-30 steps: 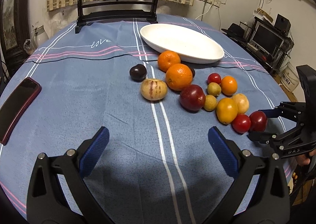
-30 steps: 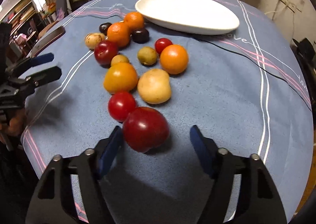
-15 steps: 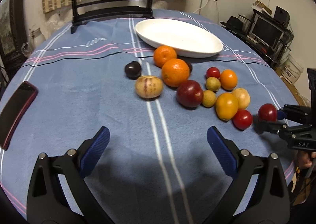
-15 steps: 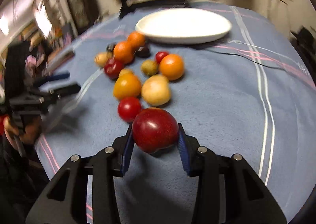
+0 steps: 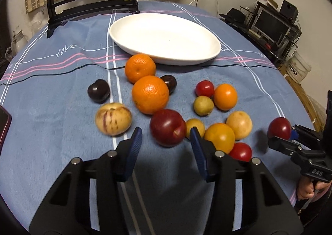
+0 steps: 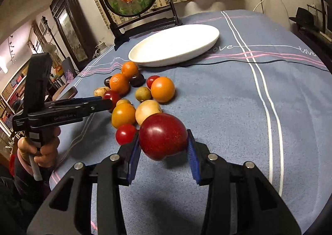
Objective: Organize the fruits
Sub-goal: 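Carry both red plums to the white plate and open both tools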
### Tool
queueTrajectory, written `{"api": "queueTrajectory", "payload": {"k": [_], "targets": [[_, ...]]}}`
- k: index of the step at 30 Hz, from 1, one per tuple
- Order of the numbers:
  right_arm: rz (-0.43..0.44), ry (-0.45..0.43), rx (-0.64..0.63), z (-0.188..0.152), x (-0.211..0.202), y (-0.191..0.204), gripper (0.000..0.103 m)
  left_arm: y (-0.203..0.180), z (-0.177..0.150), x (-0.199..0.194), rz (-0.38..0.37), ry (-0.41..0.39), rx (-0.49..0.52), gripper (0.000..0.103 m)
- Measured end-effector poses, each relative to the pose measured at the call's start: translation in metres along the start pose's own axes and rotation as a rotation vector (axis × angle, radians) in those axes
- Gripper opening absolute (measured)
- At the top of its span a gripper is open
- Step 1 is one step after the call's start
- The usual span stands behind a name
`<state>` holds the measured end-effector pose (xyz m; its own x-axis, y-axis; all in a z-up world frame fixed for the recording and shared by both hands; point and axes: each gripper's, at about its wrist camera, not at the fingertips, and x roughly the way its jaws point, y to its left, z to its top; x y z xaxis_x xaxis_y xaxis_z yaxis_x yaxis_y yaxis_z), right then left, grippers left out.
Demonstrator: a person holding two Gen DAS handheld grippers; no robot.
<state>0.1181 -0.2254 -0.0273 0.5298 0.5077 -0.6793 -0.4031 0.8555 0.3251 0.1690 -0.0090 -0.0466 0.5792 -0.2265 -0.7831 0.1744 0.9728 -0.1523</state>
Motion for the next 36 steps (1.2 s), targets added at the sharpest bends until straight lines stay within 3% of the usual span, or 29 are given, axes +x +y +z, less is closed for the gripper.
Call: {"api": "queueTrajectory", "payload": {"k": [2, 5, 13, 21, 24, 27, 31, 36], "targets": [[0.01, 0.001, -0.005, 0.0, 0.0, 0.001, 0.042, 0.001, 0.002, 0.003, 0.003, 0.004, -0.01, 0.049], [0.016, 0.004, -0.003, 0.0, 0.0, 0.0, 0.042, 0.005, 0.006, 0.006, -0.031, 0.002, -0.036, 0.041], [0.04, -0.001, 0.082, -0.001, -0.002, -0.015, 0.042, 0.006, 0.002, 0.005, -0.036, -0.022, -0.07, 0.04], [0.023, -0.025, 0.016, 0.0, -0.007, -0.004, 0.042, 0.009, -0.01, -0.013, -0.041, -0.066, -0.081, 0.039], [0.065, -0.001, 0.048, 0.008, -0.002, -0.004, 0.042, 0.013, -0.006, -0.027, -0.053, -0.095, -0.081, 0.039], [0.068, -0.013, 0.026, 0.032, 0.003, 0.002, 0.042, 0.018, 0.009, -0.038, -0.077, -0.108, -0.068, 0.04], [0.04, -0.071, -0.025, 0.078, 0.015, 0.007, 0.042, 0.022, 0.051, -0.04, -0.076, -0.138, -0.025, 0.04], [-0.011, -0.033, 0.02, 0.139, 0.072, -0.015, 0.042, 0.03, 0.116, -0.01, -0.069, -0.131, -0.003, 0.04]]}}
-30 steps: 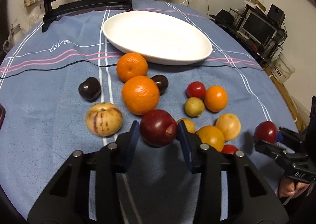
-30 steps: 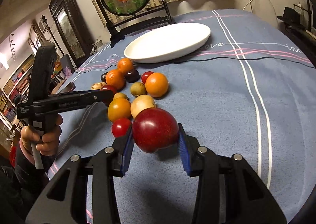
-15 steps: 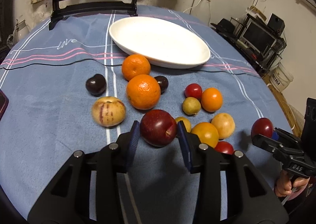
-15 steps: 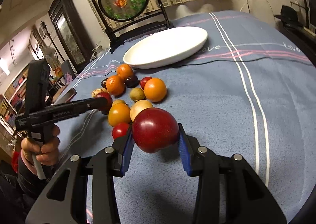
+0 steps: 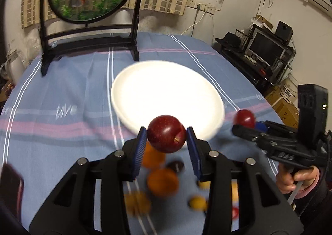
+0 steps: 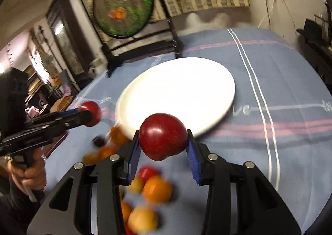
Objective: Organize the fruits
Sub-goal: 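Carry both red plums to the white plate and open both tools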
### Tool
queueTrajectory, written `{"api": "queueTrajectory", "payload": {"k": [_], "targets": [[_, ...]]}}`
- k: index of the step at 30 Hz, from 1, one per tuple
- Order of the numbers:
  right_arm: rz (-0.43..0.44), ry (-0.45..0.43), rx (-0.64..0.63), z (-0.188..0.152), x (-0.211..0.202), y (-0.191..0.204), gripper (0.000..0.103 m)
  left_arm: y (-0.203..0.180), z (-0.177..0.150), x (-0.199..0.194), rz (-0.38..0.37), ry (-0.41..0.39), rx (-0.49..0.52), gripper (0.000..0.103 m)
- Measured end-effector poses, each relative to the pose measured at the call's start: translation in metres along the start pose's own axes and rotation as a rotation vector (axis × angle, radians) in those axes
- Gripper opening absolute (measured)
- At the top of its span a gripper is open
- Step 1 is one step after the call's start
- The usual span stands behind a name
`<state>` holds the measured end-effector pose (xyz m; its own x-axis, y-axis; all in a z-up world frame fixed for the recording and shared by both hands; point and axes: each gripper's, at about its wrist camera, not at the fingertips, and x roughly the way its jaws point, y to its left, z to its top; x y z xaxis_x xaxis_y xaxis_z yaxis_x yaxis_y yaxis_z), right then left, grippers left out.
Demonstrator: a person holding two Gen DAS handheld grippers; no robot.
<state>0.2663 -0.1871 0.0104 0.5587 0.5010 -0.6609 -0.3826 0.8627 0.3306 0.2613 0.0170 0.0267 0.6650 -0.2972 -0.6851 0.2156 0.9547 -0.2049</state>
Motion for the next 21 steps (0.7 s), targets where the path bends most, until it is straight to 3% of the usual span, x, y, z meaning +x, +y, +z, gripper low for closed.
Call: {"api": "queueTrajectory", "payload": {"k": [6, 14, 17, 21], "targets": [[-0.064, 0.053, 0.025, 0.031, 0.059, -0.02, 0.042, 0.015, 0.041, 0.075, 0.03, 0.098, -0.031, 0.04], [-0.109, 0.12, -0.01, 0.041, 0.088, -0.029, 0.045, 0.024, 0.048, 0.129, 0.072, 0.209, -0.032, 0.041], [-0.129, 0.105, -0.021, 0.041, 0.082, -0.025, 0.065, 0.023, 0.048, 0.123, 0.082, 0.186, -0.047, 0.063], [-0.133, 0.043, -0.019, 0.037, 0.044, -0.017, 0.065, 0.015, 0.043, 0.08, 0.109, 0.102, -0.015, 0.082]]}}
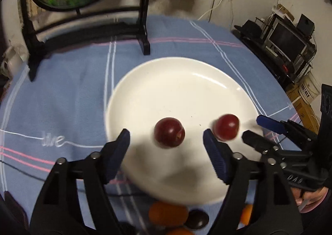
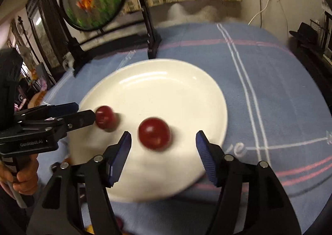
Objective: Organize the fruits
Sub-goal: 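Carry both red plums to the white plate and open both tools, then grasp a red plum with the right tool while the left tool grasps the speckled fruit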
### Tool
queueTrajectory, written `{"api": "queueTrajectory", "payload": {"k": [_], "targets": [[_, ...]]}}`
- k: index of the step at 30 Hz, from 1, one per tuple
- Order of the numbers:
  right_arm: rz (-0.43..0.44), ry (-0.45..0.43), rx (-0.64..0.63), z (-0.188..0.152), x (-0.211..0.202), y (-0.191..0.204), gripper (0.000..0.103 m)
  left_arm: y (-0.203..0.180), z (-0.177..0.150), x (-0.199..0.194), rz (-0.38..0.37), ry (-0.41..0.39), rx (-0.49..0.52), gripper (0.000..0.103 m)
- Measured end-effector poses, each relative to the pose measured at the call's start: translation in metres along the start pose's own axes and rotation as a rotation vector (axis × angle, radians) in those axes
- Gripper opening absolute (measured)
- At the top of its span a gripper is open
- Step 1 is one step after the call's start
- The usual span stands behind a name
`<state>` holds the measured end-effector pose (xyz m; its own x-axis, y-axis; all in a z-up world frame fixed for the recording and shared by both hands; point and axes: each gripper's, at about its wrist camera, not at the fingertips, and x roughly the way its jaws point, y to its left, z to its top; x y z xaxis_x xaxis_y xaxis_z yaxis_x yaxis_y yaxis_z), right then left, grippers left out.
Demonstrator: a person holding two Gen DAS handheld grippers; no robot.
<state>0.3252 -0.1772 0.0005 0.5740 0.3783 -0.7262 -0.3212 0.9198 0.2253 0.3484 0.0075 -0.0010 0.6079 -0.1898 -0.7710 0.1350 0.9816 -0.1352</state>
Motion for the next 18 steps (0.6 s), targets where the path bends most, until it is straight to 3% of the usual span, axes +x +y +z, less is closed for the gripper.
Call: {"api": "queueTrajectory", "payload": {"k": [3, 7, 11, 14, 18], "targets": [[0.036, -0.02, -0.01, -0.021, -0.036, 0.01, 0.065, 0.0, -0.024, -0.039, 0.037, -0.065, 0.017, 0.094], [0.081, -0.021, -0.078, -0.063, -0.075, 0.025, 0.065, 0.004, -0.071, -0.083, 0.07, -0.113, 0.026, 0.096], [0.053, -0.019, -0.13, -0.118, -0.109, 0.042, 0.065, 0.009, -0.132, -0.119, 0.059, -0.148, 0.013, 0.096], [0.06, -0.025, -0.145, -0.146, -0.122, 0.056, 0.065, 0.012, -0.166, -0.127, 0.058, -0.16, -0.027, 0.096], [0.088, 0.022, -0.143, -0.171, -0.118, 0.071, 0.064, 0.016, -0.196, -0.126, -0.01, -0.115, -0.077, 0.096]]}}
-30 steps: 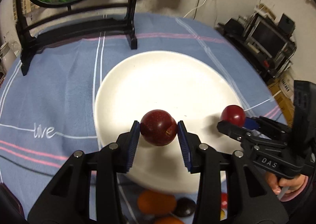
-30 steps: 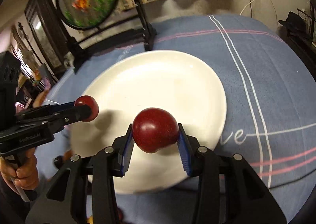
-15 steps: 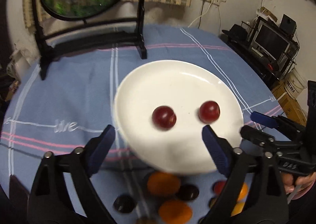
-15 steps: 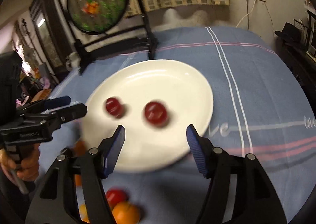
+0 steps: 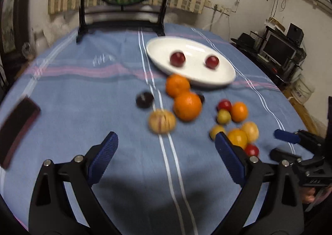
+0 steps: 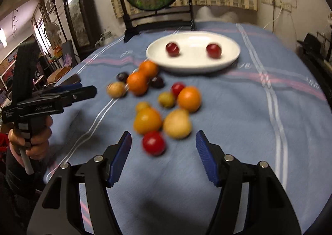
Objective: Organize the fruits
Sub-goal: 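Grasp a red plum with the right tool while the left tool grasps the speckled fruit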
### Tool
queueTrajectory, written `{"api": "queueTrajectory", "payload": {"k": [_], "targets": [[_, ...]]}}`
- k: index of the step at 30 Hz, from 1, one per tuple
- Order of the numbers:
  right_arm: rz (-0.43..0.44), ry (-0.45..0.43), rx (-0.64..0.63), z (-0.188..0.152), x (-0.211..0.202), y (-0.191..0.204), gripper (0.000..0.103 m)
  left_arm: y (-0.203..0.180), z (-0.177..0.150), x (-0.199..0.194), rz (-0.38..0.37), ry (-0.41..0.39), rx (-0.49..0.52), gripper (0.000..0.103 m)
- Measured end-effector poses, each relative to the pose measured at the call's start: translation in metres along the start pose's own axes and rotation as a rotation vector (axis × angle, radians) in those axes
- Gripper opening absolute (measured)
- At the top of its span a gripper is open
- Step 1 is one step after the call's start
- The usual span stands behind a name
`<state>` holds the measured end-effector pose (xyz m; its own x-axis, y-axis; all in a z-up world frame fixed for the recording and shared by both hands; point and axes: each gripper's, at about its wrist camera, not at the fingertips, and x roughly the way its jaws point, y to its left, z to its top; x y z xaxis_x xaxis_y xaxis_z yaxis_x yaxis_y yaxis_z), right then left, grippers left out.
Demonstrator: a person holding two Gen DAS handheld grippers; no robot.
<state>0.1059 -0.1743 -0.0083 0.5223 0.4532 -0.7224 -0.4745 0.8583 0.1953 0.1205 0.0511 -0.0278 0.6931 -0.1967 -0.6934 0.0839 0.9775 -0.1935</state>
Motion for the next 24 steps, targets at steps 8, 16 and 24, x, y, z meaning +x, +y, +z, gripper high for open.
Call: {"api": "queueTrajectory", "payload": {"k": [8, 16, 24], "targets": [[0.002, 0.06, 0.008, -0.005, 0.021, 0.015, 0.046, -0.003, -0.017, -0.009, 0.021, -0.024, 0.027, 0.096], [-0.001, 0.096, 0.032, -0.002, 0.037, 0.012, 0.036, -0.002, -0.019, -0.008, 0.019, -0.024, 0.028, 0.096], [0.044, 0.065, 0.072, -0.003, 0.034, 0.002, 0.031, -0.006, 0.006, 0.007, 0.014, -0.024, 0.068, 0.086]]}}
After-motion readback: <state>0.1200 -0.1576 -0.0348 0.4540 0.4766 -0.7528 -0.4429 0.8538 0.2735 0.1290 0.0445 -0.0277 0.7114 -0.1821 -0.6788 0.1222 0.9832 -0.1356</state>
